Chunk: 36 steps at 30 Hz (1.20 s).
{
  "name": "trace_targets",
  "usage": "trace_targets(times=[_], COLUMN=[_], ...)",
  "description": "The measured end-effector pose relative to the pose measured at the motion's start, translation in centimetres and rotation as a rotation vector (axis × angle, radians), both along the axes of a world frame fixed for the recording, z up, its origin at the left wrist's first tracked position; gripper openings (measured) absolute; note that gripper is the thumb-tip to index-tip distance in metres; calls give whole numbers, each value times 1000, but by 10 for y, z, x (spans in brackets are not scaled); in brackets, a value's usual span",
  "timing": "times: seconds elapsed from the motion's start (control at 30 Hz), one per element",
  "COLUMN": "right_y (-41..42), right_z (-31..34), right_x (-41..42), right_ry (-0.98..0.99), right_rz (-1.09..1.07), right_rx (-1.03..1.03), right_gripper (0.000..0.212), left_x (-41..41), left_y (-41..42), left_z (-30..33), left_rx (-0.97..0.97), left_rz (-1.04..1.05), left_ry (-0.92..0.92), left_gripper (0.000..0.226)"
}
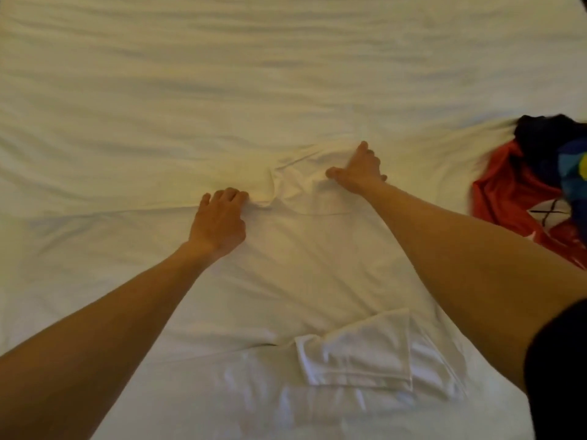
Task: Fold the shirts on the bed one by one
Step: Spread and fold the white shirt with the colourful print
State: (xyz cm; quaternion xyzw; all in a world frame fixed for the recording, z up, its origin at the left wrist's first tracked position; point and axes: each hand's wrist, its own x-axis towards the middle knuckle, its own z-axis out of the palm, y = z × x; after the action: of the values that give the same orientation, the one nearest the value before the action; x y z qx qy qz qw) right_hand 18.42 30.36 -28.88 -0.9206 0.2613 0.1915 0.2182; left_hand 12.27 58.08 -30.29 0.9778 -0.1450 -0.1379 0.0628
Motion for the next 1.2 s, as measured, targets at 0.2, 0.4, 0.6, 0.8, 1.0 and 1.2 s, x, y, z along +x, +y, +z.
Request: trace_targets(times=[0.2, 0.4, 0.6, 0.8, 1.0, 1.2], right_y=[-26, -35, -36, -27, -26, -19], right_z=[6, 28, -7, 0, 13, 5], right_x=[-11, -127, -242, -259, -291, -317], right_ry=[-330, -746, -365, -408, -524, -208], right_rz=[11, -103, 166, 69, 7, -78], right_rx=[222, 328, 104, 70, 30, -135], right_gripper=[32, 37, 20, 14, 40, 65], left_x=[3, -61, -135, -131, -141, -149], left_y=[3, 15, 24, 4, 10, 19], left_z=[6, 13, -10, 2, 0, -5], left_rx=[-58, -337, -286, -241, -231, -81], left_rz=[28, 33, -214, -193, -357, -402], left_ry=[-140, -429, -282, -224, -207, -100], left_gripper=[18, 11, 15, 23, 17, 27])
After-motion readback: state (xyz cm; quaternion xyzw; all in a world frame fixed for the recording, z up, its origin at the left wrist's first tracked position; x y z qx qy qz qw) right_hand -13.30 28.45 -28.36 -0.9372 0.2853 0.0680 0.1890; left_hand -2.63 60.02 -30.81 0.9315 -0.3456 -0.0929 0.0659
